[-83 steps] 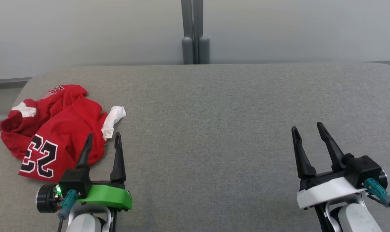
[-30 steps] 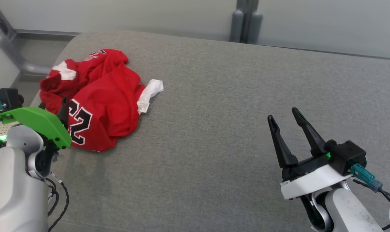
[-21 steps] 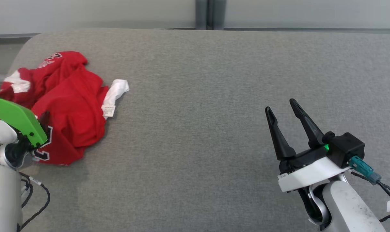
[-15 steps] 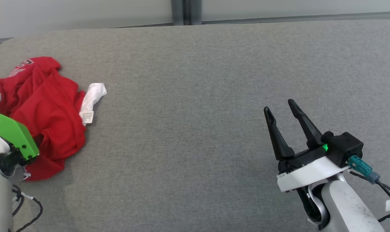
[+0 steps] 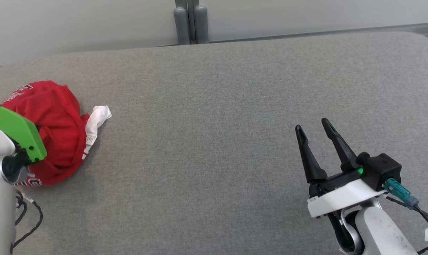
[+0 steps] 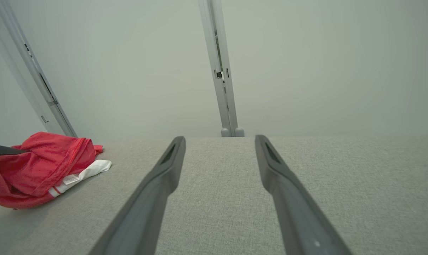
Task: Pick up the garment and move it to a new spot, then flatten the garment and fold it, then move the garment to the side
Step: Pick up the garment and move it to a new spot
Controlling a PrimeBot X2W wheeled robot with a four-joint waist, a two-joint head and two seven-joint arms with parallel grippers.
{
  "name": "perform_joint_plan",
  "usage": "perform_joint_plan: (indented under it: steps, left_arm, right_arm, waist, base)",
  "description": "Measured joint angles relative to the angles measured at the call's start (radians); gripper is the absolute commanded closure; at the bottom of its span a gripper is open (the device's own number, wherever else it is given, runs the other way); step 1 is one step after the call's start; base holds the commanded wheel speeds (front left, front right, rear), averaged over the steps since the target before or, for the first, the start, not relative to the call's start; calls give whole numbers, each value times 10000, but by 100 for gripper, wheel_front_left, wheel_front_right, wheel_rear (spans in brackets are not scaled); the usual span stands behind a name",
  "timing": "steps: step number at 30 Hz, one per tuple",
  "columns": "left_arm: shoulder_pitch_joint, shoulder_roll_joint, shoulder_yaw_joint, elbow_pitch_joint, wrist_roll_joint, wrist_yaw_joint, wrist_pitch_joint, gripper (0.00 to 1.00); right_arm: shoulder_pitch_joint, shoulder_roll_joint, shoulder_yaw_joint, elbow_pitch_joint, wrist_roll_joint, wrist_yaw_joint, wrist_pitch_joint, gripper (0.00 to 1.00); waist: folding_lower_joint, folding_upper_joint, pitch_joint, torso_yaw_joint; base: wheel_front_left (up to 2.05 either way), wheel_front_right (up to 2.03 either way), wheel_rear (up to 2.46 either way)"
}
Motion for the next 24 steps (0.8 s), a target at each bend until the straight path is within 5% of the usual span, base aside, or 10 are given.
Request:
perform_joint_plan:
  steps: [13,19,24]
  left_arm:
    - [-226,-600,-1538,-4573,-744,-63,19,100]
    - [165,-1894,-2144,-5950,-798,234,-506,100]
    - [695,-3191,-3206,-5747,-523,370,-1528,100]
  right_arm:
    - [561,-40,-445,-121,-2,0,0,0]
    - [664,-63,-537,-196,-2,0,0,0]
    - [698,-31,-456,-199,4,-2,0,0]
  waist:
    - [0,0,-1023,-246]
    - [0,1,-1043,-966]
    - [0,1,-897,-1590]
  base:
    - [0,0,0]
    - [0,0,0]
    - [0,0,0]
